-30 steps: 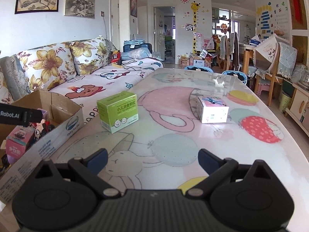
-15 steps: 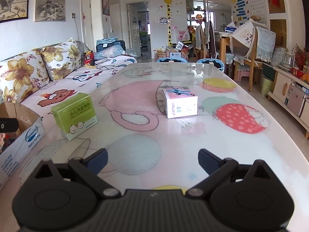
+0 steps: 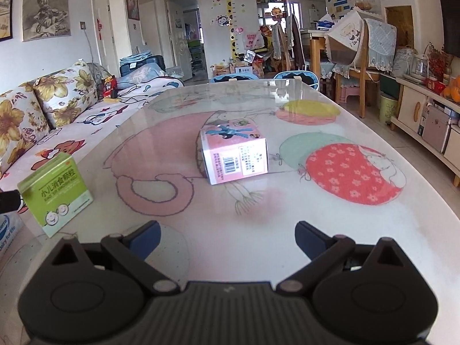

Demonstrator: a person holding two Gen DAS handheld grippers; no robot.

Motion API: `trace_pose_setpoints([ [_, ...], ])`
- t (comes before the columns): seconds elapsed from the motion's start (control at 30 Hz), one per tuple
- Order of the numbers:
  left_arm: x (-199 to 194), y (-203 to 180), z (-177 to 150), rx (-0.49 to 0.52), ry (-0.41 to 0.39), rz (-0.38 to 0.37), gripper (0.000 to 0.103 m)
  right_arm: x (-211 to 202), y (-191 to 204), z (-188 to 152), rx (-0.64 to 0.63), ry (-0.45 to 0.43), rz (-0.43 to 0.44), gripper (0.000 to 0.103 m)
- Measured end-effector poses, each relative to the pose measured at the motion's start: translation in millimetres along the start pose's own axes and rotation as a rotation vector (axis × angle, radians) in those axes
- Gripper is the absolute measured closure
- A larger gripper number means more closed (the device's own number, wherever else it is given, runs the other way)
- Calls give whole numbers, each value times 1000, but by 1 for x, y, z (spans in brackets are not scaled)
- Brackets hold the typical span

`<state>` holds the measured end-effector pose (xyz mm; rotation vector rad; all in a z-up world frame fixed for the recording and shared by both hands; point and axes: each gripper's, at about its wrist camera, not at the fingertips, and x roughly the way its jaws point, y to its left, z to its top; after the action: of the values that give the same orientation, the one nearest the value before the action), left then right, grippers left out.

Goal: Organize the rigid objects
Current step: 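Move the left gripper to the green box while the right gripper approaches the pink-and-white box, then close the left gripper on the green box while the right gripper grasps the pink-and-white box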

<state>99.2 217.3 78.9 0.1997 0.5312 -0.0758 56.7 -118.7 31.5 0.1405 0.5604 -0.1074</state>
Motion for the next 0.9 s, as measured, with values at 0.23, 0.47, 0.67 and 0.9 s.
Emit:
trace_pose_setpoints([
  [0.23, 19, 2, 5, 1, 16, -30, 0, 28, -6, 19, -21, -6, 29, 3],
  [0.47, 28, -1, 4, -2, 45, -67, 0, 55, -6, 38, -53, -36, -1, 1],
  [0.67, 36, -5, 5, -3, 63, -86, 0, 79, -1, 50, -82, -3, -50, 1],
  [0.9, 40, -2, 5, -38, 100, -100, 20, 84, 6, 49, -132, 31, -48, 26],
])
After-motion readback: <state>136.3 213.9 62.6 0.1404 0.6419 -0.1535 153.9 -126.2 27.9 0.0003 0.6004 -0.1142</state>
